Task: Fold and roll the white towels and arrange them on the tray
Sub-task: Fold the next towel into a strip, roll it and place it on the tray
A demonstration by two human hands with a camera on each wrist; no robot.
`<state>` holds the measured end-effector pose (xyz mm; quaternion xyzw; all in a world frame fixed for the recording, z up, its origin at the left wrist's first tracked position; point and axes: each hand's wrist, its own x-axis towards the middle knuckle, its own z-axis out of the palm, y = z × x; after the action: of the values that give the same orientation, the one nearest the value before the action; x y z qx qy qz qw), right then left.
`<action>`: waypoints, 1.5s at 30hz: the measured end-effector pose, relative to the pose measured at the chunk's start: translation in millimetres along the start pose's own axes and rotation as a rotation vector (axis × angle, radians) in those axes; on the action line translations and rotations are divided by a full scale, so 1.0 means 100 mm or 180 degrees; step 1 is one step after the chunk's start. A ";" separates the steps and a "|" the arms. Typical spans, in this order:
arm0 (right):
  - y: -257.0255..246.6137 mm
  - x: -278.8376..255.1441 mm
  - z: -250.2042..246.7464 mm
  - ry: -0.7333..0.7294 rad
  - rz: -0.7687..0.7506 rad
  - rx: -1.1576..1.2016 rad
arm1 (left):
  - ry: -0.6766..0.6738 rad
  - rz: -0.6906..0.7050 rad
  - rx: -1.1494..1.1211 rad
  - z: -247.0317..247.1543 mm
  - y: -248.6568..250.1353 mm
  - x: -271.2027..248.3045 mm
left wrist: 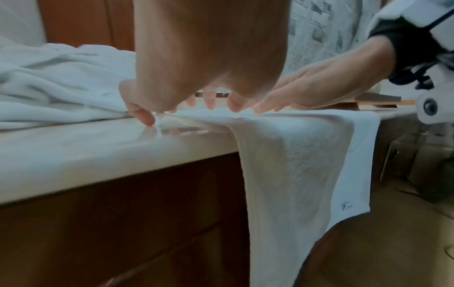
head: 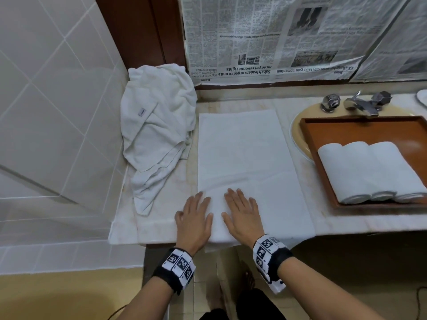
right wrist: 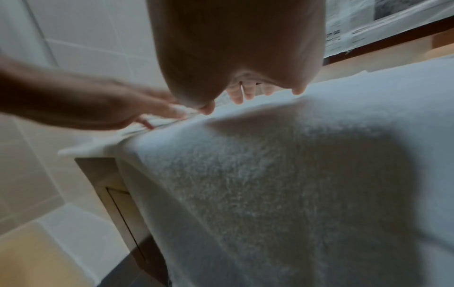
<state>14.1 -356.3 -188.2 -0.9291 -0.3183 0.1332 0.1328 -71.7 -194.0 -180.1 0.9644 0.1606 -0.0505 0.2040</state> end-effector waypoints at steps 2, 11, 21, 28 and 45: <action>0.01 0.09 0.01 -0.0136 -0.0030 -0.0116 | -0.0244 0.0028 0.0093 0.03 0.13 0.24; 0.88 0.54 -0.31 -0.0315 0.0158 -0.0276 | -0.0116 -0.0281 0.0335 0.16 0.15 0.77; 1.34 1.01 -0.71 -0.0490 0.0028 -0.0341 | -0.0206 -0.0051 0.0530 0.14 0.73 1.45; 1.44 1.44 -0.71 -0.0776 0.0018 -0.0383 | -0.0282 -0.0087 0.0430 0.18 0.72 1.98; 1.84 2.56 -1.04 -0.0385 0.0481 -0.0349 | -0.0198 -0.0081 0.0464 -0.10 0.57 3.28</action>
<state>345.8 -353.3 -194.0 -0.9466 -0.2616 0.1812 0.0519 257.1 -144.3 -202.4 0.9725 0.1623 -0.0946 0.1375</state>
